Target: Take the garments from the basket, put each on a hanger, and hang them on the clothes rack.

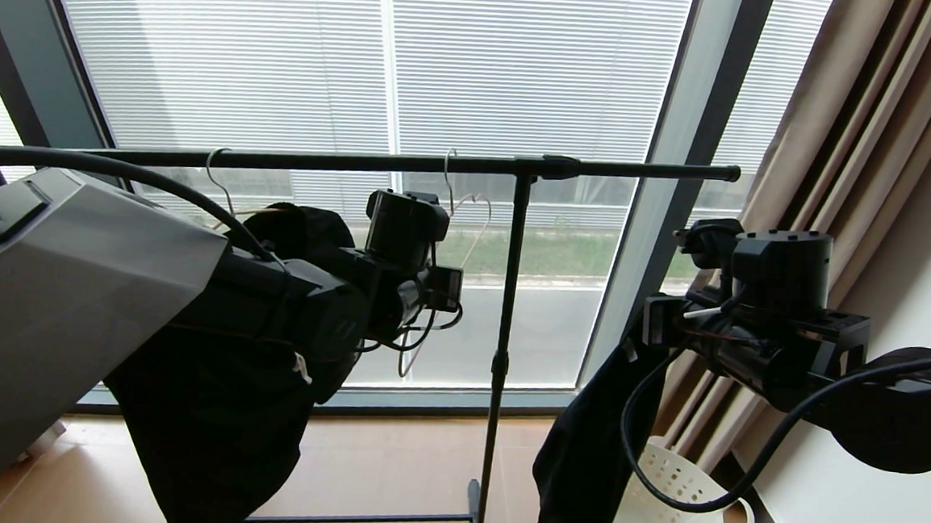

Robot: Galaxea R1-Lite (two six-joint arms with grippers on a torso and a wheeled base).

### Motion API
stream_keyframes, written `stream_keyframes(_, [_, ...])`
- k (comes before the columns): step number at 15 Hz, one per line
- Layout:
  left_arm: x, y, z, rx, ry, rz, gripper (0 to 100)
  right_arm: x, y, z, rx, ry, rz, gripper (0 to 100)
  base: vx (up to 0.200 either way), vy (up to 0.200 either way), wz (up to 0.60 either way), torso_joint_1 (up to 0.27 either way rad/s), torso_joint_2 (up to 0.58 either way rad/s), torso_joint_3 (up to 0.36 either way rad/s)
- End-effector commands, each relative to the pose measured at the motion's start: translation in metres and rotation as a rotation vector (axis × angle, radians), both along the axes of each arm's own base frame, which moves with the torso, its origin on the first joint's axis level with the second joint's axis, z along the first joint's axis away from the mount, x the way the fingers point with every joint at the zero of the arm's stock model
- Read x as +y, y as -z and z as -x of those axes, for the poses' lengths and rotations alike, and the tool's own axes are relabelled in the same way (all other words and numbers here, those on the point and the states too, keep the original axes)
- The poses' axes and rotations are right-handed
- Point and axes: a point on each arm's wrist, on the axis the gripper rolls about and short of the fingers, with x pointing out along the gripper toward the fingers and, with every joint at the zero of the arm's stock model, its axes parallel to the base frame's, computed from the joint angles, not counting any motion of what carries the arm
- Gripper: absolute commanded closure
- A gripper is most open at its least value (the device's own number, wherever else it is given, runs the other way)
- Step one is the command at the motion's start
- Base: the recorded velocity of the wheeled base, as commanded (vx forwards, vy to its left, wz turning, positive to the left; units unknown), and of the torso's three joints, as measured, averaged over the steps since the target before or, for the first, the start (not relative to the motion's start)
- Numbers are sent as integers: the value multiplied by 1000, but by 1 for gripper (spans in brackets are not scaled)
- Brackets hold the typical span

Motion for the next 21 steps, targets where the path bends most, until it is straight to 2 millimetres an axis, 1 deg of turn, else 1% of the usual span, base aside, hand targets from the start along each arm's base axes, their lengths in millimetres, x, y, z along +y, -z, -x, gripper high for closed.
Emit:
stream_keyframes(1, [3,-15,5,-31,4,18,100,0,1,0,4,-2,2,100,0,0,0,0,0,0])
stream_keyframes(2, [4,-23,8,-46,7,28,100,1,1,-1,3,-2,1,100,0,0,0,0,0,0])
stream_keyframes(4, [6,-27,11,-49,10,31,100,1,1,-1,3,-2,1,100,0,0,0,0,0,0])
stream_keyframes(8, [17,-40,32,-52,19,31,100,1,1,-1,3,-2,1,100,0,0,0,0,0,0])
stream_keyframes(12, [27,-40,49,-42,30,15,100,0,1,0,2,-2,0,100,0,0,0,0,0,0])
stream_keyframes(15, [28,-43,73,-45,68,11,100,0,1,0,3,-2,1,100,0,0,0,0,0,0])
stream_keyframes(18, [34,-52,94,-60,97,2,100,1,1,3,6,-7,4,100,0,0,0,0,0,0])
stream_keyframes(19, [38,-52,98,-57,101,-5,100,2,1,4,5,-10,5,100,0,0,0,0,0,0])
stream_keyframes(21, [52,-47,117,-33,143,-36,100,5,2,7,9,-20,8,100,0,0,0,0,0,0])
